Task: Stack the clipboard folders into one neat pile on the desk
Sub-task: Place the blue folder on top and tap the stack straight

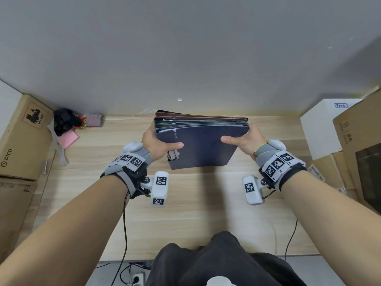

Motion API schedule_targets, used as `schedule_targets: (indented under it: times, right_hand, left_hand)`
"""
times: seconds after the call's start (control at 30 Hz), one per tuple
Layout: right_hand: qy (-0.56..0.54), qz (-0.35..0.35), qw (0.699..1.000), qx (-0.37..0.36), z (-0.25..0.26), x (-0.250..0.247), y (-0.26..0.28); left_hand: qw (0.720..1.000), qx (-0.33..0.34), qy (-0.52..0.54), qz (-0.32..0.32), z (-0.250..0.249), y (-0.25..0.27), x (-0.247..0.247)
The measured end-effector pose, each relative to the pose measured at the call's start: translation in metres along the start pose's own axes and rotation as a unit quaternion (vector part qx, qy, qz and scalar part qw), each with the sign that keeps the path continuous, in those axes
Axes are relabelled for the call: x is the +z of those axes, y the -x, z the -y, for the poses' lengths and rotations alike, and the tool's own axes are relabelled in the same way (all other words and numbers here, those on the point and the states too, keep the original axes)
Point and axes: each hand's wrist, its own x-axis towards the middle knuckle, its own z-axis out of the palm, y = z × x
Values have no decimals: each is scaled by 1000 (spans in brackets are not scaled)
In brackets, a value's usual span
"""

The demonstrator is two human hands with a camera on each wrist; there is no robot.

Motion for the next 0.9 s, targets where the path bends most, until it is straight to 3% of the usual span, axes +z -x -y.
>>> schedule_targets:
  times: [0.17, 0.33, 0.53, 0.9]
  right_hand:
    - [-9, 14, 1000, -24, 8, -3, 1]
    - [-8, 23, 1000, 15, -10, -6, -11]
    - [74, 47, 992, 87, -59, 7, -32]
    - [55, 39, 984, 164, -117, 26, -55]
  left_hand:
    - [1000, 3, 18, -2, -1, 3, 0]
    - [999, 1, -24, 24, 7, -3, 3]
    - [994, -71, -55, 66, 38, -15, 13]
    - [979, -164, -46, 109, 88, -25, 51]
